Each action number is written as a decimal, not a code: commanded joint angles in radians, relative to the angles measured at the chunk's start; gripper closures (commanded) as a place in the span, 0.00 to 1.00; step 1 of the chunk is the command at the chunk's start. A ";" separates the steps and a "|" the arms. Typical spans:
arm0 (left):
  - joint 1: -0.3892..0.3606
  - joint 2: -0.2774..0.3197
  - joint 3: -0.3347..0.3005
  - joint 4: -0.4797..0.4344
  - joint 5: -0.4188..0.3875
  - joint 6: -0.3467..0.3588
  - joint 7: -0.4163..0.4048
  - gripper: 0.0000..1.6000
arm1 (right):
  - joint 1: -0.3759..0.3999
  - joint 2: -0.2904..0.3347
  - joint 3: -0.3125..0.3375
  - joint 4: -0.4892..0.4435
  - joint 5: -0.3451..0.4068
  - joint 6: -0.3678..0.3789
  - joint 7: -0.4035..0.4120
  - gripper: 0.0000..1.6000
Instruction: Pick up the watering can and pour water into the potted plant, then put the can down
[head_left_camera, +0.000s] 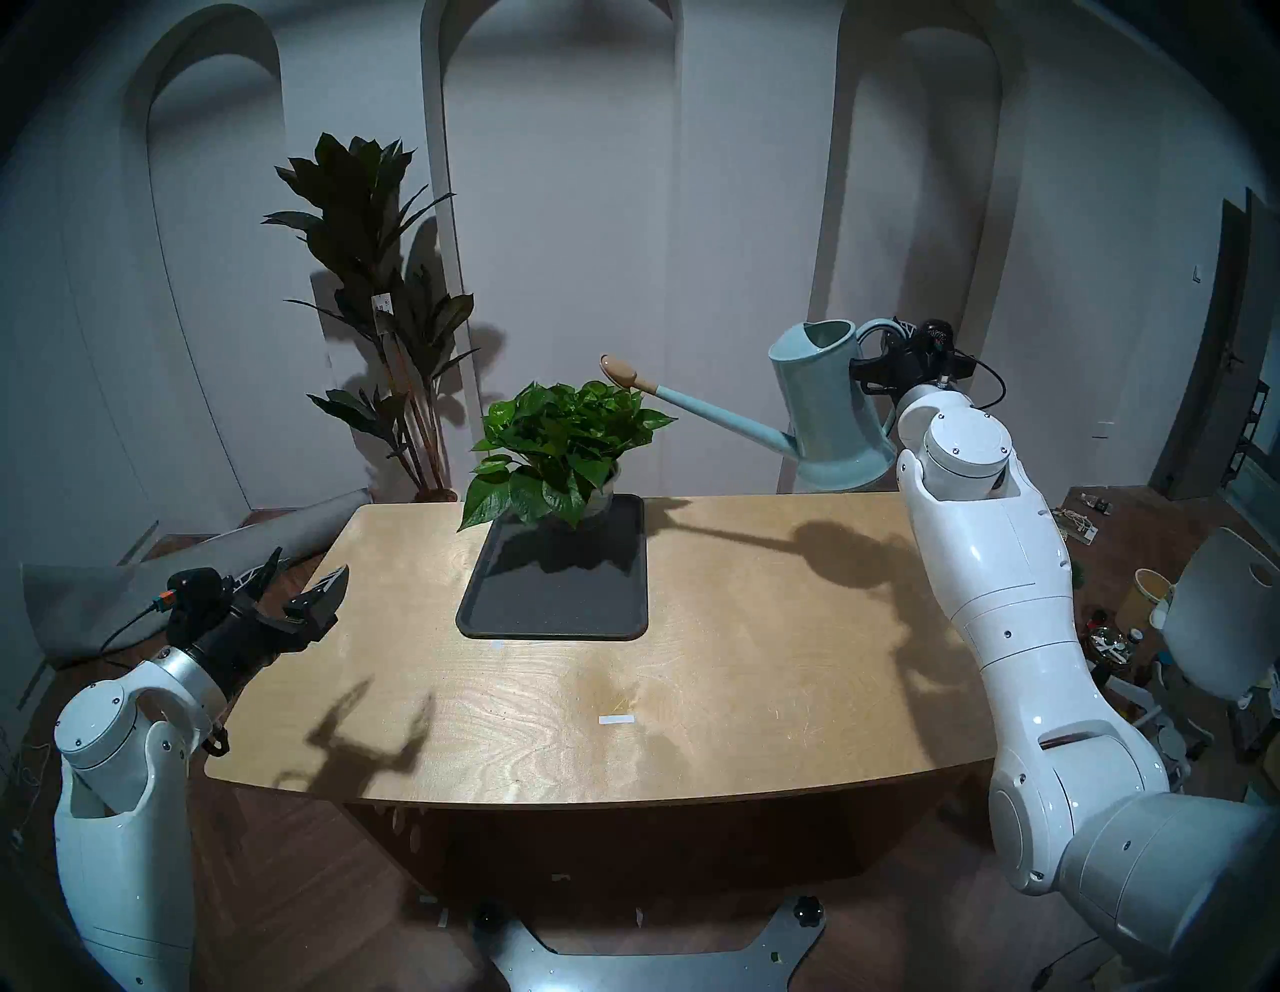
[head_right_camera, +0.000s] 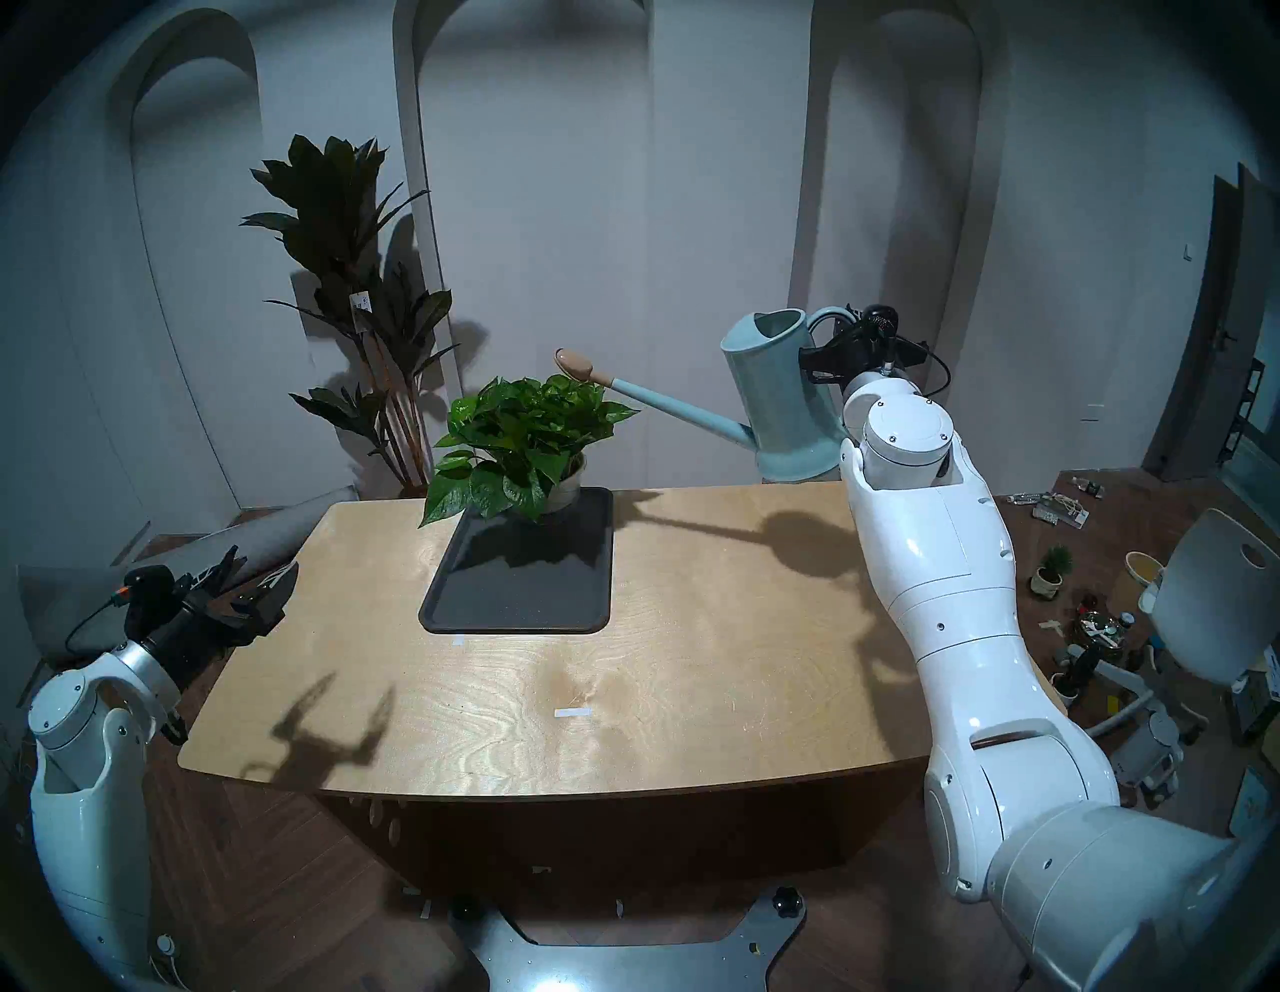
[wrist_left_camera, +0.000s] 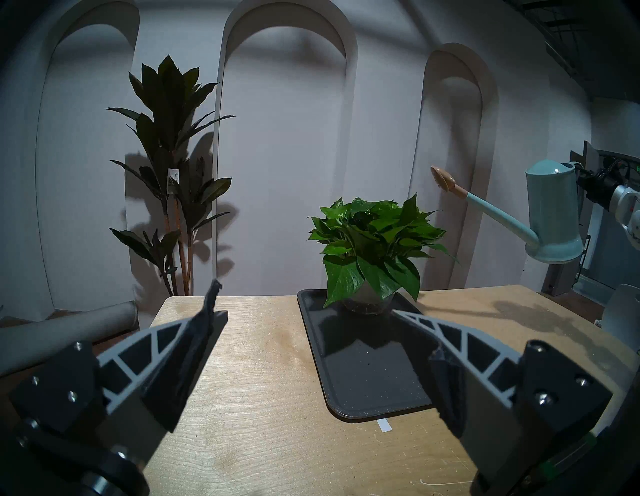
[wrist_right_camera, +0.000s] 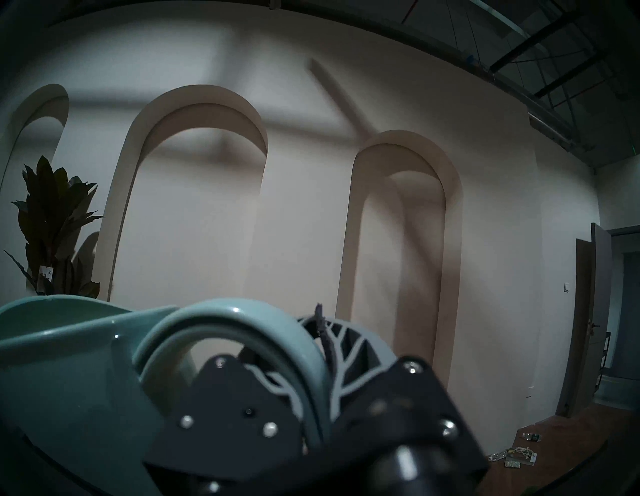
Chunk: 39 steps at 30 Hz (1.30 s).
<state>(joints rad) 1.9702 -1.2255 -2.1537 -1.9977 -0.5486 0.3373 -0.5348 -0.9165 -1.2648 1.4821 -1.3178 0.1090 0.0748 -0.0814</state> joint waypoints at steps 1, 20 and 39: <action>-0.006 0.005 0.000 -0.013 0.000 -0.003 -0.002 0.00 | 0.102 0.007 -0.012 -0.064 -0.035 -0.010 0.006 1.00; -0.006 0.005 0.000 -0.012 -0.001 -0.003 -0.002 0.00 | 0.171 0.039 -0.056 -0.099 -0.159 0.026 0.031 1.00; -0.006 0.006 0.001 -0.015 -0.002 -0.004 -0.003 0.00 | 0.250 0.056 -0.084 -0.077 -0.304 0.057 0.092 1.00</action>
<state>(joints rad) 1.9700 -1.2245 -2.1535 -1.9969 -0.5514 0.3373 -0.5350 -0.7687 -1.2052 1.4050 -1.3611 -0.1547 0.1411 0.0082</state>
